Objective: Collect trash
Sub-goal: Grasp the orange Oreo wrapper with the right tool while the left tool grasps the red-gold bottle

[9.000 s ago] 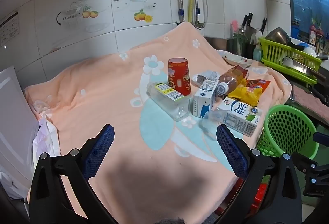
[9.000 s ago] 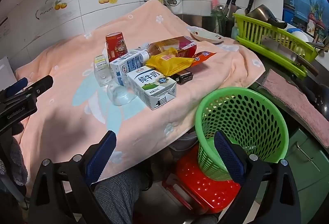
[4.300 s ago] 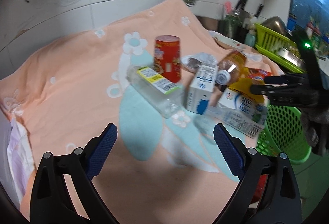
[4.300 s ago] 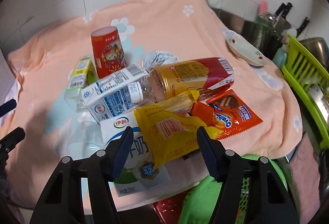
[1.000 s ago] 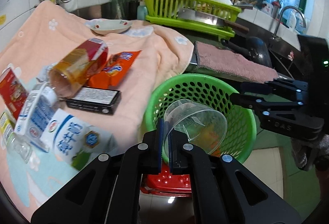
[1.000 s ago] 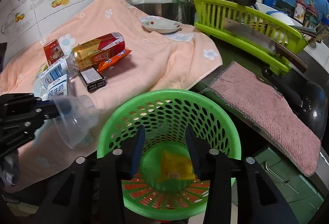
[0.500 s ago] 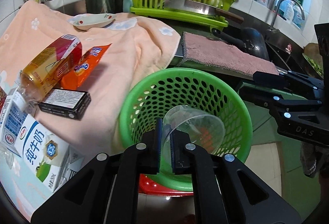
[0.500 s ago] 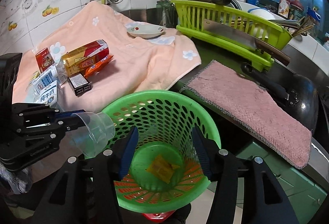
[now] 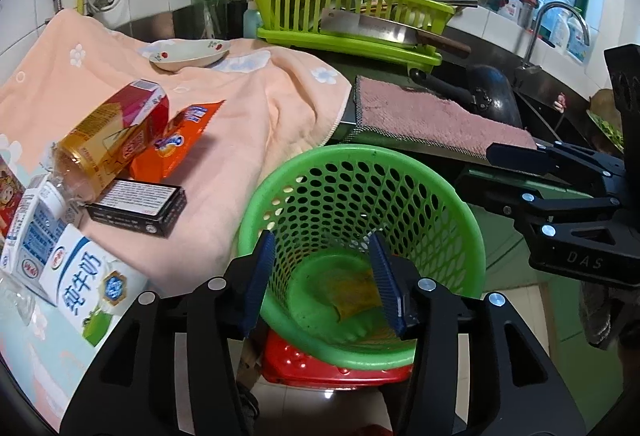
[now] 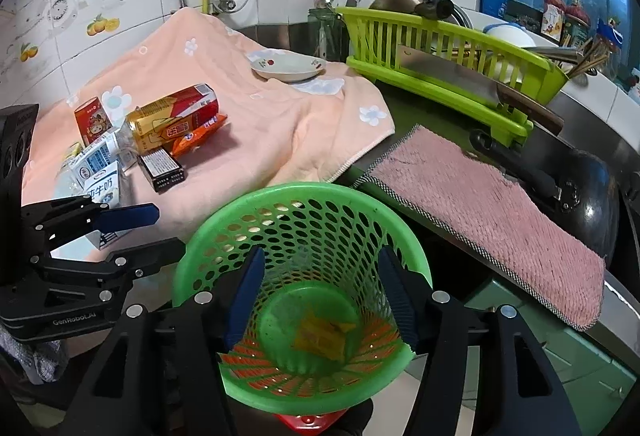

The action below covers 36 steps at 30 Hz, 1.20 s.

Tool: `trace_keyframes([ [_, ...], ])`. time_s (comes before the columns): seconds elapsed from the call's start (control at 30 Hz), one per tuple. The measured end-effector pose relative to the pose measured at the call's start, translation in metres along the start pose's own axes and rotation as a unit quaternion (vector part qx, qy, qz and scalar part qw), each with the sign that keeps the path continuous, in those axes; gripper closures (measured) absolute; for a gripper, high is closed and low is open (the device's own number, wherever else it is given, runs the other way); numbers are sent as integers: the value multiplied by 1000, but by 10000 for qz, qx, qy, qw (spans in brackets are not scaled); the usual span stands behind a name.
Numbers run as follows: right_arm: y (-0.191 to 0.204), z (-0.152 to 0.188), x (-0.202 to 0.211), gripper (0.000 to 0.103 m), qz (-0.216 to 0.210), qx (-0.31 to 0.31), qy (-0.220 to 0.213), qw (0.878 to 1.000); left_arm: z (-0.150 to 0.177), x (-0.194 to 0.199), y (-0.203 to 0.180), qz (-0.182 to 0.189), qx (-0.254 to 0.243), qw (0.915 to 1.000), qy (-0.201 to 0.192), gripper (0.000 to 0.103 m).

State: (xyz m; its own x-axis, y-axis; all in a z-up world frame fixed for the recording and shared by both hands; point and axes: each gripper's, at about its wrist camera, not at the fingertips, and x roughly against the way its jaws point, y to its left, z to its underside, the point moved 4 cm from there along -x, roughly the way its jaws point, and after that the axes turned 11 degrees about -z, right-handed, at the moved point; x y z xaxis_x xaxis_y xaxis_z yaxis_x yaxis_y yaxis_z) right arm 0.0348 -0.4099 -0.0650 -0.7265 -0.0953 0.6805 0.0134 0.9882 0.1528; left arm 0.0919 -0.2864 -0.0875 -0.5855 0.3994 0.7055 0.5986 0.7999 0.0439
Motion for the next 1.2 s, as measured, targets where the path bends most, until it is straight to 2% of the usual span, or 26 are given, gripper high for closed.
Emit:
trace_keyframes([
  [0.3,21,-11,-4,42,-149,61,-39,9999,1,28,39,-269,225,9992,-192,51],
  [0.83,72,-49,-40,41,-648,10,103,9978,-2,62,141,-1008,790,9910,-384,51],
  [1.0,76,-64,-64,41,-964,-394,202,9944,-10,64,160,-1132,833,9892,-422,51],
  [1.2,74,-82,-95,46,-1312,-920,331,9865,-21,54,177,-1267,786,9882,-362,51],
])
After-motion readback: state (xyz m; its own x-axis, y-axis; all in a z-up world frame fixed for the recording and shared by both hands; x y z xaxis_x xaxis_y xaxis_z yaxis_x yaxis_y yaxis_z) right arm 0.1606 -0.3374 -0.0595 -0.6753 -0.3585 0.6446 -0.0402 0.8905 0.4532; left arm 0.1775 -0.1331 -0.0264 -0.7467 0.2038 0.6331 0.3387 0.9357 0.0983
